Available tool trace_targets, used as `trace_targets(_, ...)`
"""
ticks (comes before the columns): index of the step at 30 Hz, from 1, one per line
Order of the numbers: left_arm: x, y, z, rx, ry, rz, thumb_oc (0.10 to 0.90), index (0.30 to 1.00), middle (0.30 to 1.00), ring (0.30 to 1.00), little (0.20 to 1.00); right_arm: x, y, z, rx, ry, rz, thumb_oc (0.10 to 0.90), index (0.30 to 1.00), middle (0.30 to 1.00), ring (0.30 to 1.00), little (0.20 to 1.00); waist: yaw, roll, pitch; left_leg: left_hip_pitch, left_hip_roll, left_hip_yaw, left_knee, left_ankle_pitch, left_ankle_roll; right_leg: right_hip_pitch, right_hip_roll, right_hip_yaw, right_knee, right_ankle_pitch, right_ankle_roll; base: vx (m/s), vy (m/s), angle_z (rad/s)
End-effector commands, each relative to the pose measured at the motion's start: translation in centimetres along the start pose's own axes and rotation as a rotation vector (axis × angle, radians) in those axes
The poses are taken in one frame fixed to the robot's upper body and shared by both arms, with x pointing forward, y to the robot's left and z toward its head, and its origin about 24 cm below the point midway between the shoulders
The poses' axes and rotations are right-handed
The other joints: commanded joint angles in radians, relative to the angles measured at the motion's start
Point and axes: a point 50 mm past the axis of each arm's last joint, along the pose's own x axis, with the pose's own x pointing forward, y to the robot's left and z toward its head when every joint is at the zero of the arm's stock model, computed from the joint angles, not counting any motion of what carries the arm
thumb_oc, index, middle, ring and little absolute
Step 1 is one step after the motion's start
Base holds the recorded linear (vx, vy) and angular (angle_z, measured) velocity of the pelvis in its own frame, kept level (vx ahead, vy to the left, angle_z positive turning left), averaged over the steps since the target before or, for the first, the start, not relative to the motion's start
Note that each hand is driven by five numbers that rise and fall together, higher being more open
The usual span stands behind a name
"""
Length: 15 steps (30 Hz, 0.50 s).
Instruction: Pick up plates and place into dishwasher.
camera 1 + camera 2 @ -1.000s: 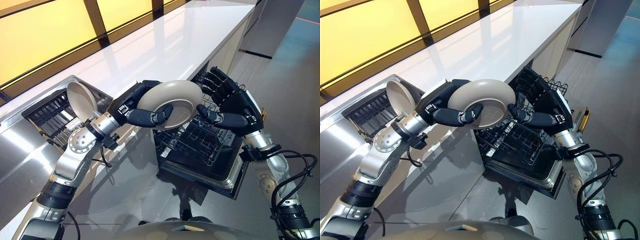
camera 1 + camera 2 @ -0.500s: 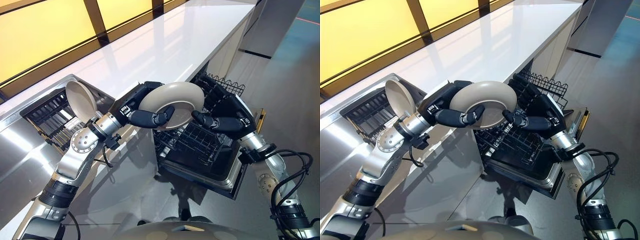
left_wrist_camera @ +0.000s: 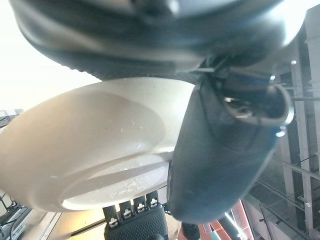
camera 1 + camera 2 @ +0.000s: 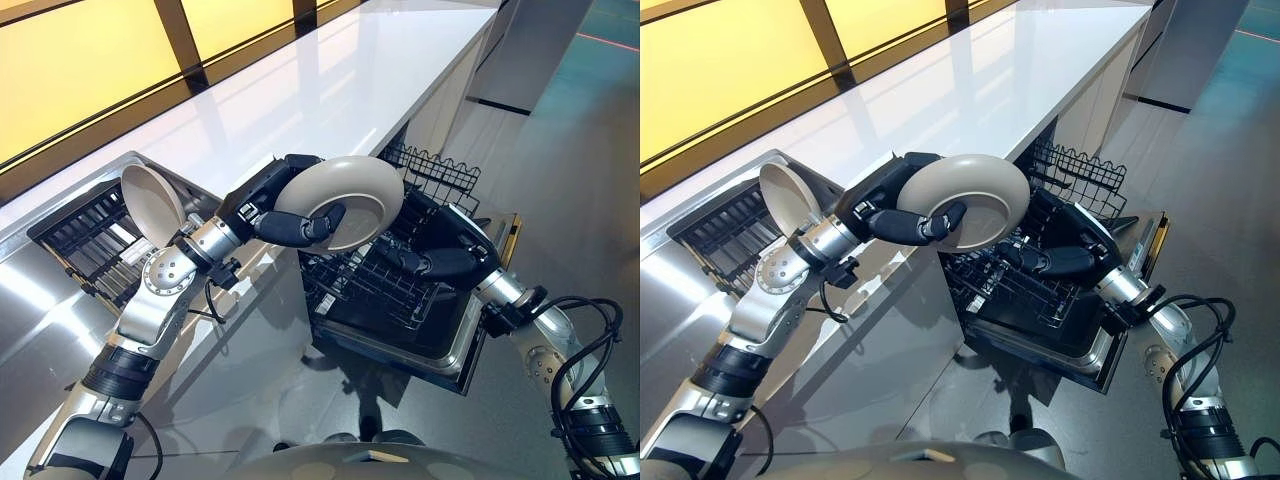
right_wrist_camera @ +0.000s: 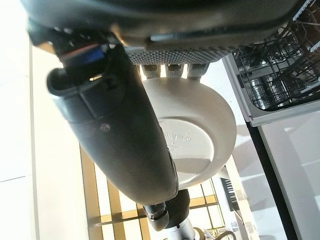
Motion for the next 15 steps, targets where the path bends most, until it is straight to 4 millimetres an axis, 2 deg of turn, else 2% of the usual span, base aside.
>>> trace_targets(1, 3.5, 1.2, 4.8, 0.053, -0.288, -0.012, 0.1, 0.3, 0.3, 0.3, 0.2, 3.5, 2.5, 4.6, -0.042, -0.273, 0.252, 0.1, 0.3, 0.3, 0.3, 0.2, -0.009, -0.043, -0.064, 0.005, -0.061, -0.005, 0.003, -0.05, 0.055, 0.014, 0.03, -0.019, 0.004, 0.022, 0.032, 0.0, 0.0, 0.0)
trace_targets(15, 3.7, 0.5, 3.5, -0.035, -0.255, -0.034, 0.1, 0.3, 0.3, 0.3, 0.2, 3.8, 2.6, 5.0, -0.014, -0.364, 0.215, 0.1, 0.3, 0.3, 0.3, 0.2, -0.005, -0.041, -0.066, 0.003, -0.063, -0.01, 0.003, -0.05, 0.057, 0.011, 0.031, -0.017, 0.004, 0.021, 0.031, -0.01, -0.004, -0.01)
